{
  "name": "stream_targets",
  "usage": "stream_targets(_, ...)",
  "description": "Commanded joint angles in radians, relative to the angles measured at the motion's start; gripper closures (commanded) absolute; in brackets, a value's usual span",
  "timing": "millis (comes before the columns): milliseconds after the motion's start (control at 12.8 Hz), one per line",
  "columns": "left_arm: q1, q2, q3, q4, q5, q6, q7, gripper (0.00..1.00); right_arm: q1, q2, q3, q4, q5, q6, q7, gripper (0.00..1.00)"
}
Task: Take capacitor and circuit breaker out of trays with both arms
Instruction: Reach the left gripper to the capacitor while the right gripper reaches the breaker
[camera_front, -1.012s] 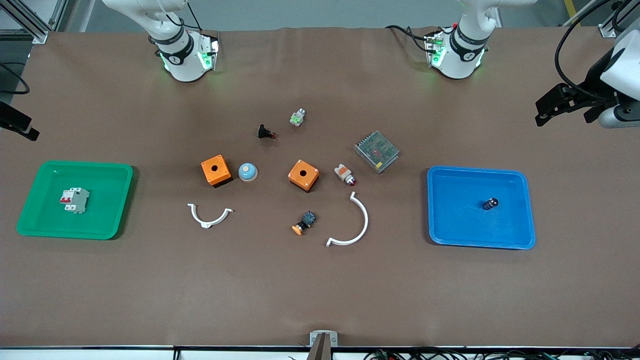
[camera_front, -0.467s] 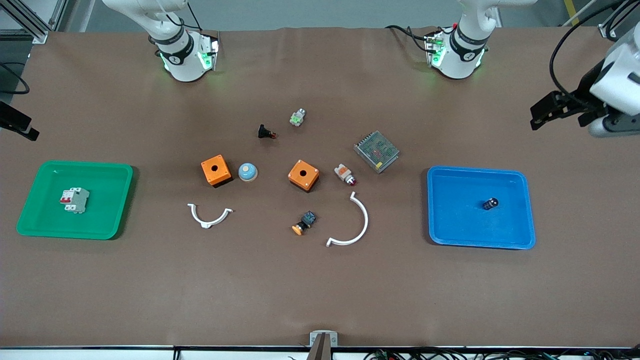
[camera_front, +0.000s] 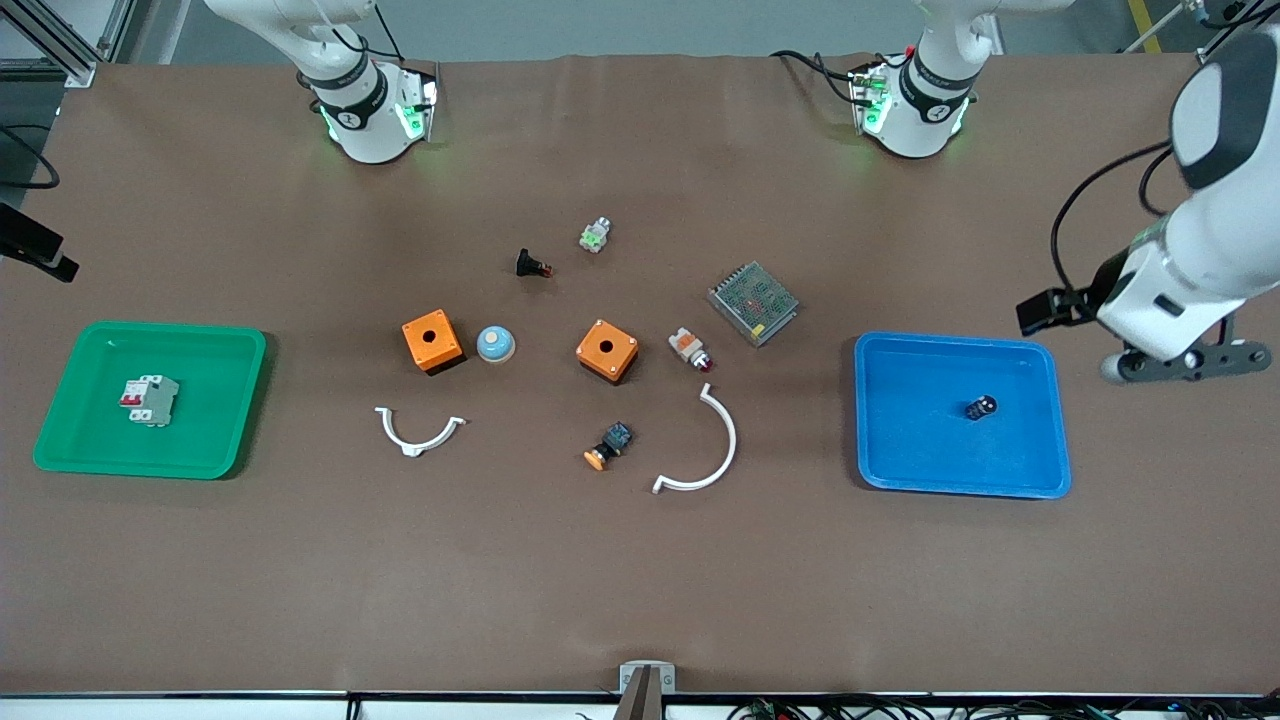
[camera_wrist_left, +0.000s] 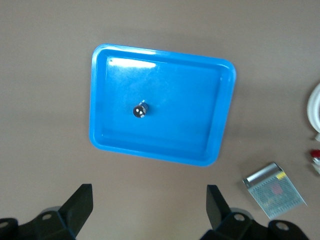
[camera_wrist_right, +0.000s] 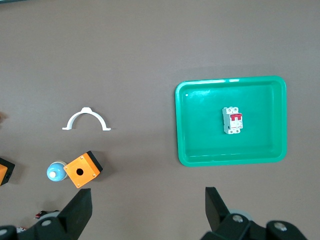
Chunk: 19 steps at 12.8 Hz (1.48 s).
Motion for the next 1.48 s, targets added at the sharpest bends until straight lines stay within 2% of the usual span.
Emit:
stream_targets(0, 0.04, -0.01, -0.006, -0.168, 0.012, 0.168, -0.002, 0.0, 0.001, 0.019, 0.002, 0.026, -0.017, -0.008, 0.002, 0.0)
stream_targets(311, 0.074, 0.003, -0.007, -0.391, 0.014, 0.473, 0.017, 0.0, 0.001, 0.044, 0.002, 0.026, -0.017, -0.008, 0.002, 0.0)
stream_targets(467, 0.074, 0.029, -0.007, -0.446, 0.014, 0.566, 0.017, 0.0, -0.009, 0.096, 0.001, 0.029, -0.012, -0.008, 0.005, 0.0)
stream_targets(623, 0.077, 0.066, -0.006, -0.494, 0.018, 0.677, 0.019, 0.0, -0.018, 0.102, -0.001, 0.04, -0.005, -0.009, 0.005, 0.0)
stream_targets(934, 0.13, 0.171, -0.006, -0.523, 0.045, 0.848, 0.105, 0.0, -0.029, 0.115, -0.001, 0.04, -0.002, -0.015, 0.007, 0.0)
stream_targets(1012, 0.153, 0.203, -0.007, -0.523, 0.046, 0.891, 0.123, 0.0, -0.032, 0.148, -0.001, 0.025, -0.006, -0.008, 0.004, 0.0)
stream_targets(1090, 0.164, 0.228, -0.007, -0.521, 0.046, 0.92, 0.131, 0.0, -0.02, 0.249, 0.001, 0.044, -0.024, -0.021, 0.013, 0.0)
stream_targets(1168, 0.169, 0.237, -0.007, -0.521, 0.046, 0.931, 0.139, 0.01, -0.006, 0.271, 0.002, 0.07, -0.054, -0.025, 0.013, 0.0)
stream_targets(1246, 0.169, 0.242, -0.007, -0.52, 0.046, 0.931, 0.14, 0.04, 0.004, 0.273, 0.004, 0.075, -0.105, -0.028, 0.01, 0.0)
stream_targets(1401, 0.169, 0.259, -0.007, -0.517, 0.045, 0.936, 0.14, 0.13, 0.003, 0.277, 0.004, 0.074, -0.109, -0.028, 0.014, 0.0)
